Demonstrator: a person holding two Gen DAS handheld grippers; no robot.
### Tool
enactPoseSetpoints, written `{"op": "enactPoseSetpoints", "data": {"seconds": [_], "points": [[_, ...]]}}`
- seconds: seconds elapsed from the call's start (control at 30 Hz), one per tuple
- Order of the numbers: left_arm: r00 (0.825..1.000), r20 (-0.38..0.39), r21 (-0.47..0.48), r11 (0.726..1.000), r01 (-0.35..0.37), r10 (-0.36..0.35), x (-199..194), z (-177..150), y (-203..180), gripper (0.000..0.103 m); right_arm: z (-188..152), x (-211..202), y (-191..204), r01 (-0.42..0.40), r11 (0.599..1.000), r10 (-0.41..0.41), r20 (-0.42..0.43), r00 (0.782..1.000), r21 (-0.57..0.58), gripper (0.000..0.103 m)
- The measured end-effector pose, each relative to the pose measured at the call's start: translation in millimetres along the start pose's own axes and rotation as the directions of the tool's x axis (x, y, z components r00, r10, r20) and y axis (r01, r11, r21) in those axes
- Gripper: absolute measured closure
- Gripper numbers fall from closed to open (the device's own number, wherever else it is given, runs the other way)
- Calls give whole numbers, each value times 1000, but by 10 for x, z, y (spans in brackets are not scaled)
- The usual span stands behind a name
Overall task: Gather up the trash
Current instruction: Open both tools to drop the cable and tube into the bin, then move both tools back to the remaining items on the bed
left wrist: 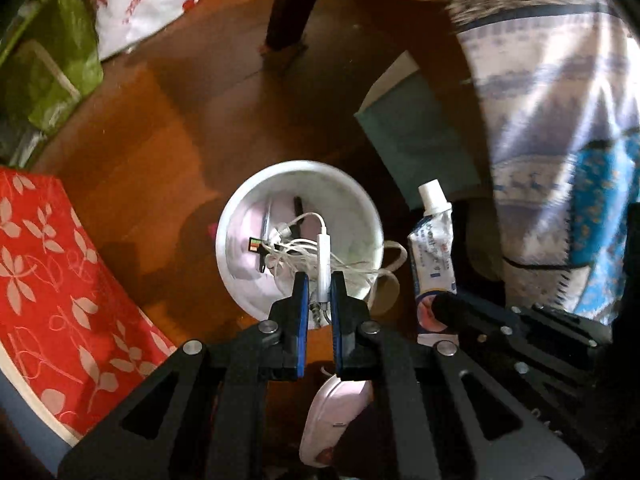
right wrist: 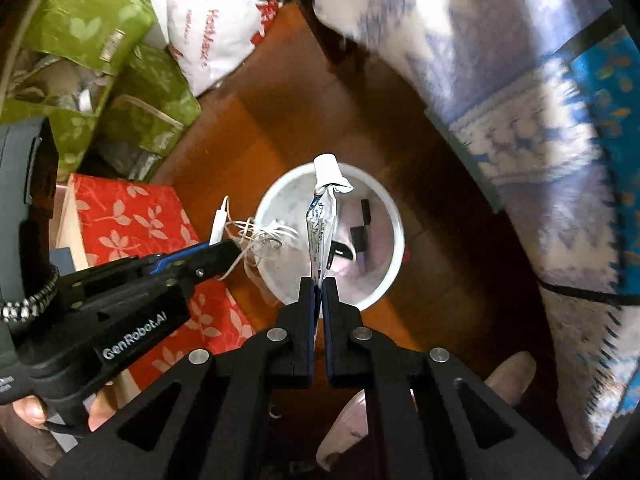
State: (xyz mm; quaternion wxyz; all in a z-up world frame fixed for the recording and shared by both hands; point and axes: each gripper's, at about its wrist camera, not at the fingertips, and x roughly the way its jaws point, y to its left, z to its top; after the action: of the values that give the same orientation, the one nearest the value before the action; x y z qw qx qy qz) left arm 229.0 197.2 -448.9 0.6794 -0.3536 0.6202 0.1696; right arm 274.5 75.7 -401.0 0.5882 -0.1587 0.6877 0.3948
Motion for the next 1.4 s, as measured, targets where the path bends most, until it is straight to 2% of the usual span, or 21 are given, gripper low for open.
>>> {"op": "enactPoseSetpoints", "data": {"seconds": [0.17,0.33,0.43,0.5,0.57,0.67,0.83,0.97,1.13,1.27,1.4], "points": [[1000,-21,-25,1000,-14,14,223,86,72,94,57,244,-65,7,1000,-6,-43,999,10,99],[997,-34,-38,997,-64,63,354,136,109,94,91,385,-87,-9,1000,8,-67,998,-15,99],[996,-28,-31,996,-89,89,311,117,125,94,103,440,-115,-48,999,47,-82,995,-7,99],[996,-28,-34,996,-80,79,283,112,189,94,98,471,-141,-57,998,57,-102,993,5,98],[997,-25,-49,996,-70,69,234,104,240,94,88,473,-146,-47,999,46,-99,994,-4,98],[998,-11,-56,996,-63,63,154,106,260,92,73,448,-118,12,999,-15,-80,997,-31,98],[997,26,-27,997,-71,72,-19,92,177,87,70,378,-130,22,1000,-23,-56,998,-21,97],[994,70,19,996,-87,85,-237,61,39,85,42,240,-120,49,999,-49,-25,998,-20,97],[984,156,66,993,-98,87,-630,-5,-132,85,-23,-174,-113,53,998,-52,64,997,-15,97],[965,249,110,988,-106,76,-1031,-112,-330,85,-127,-583,-116,36,999,-31,153,988,-25,97],[939,339,151,981,-120,63,-1410,-257,-538,85,-303,-1088,-105,50,998,-39,268,963,-36,97]]}}
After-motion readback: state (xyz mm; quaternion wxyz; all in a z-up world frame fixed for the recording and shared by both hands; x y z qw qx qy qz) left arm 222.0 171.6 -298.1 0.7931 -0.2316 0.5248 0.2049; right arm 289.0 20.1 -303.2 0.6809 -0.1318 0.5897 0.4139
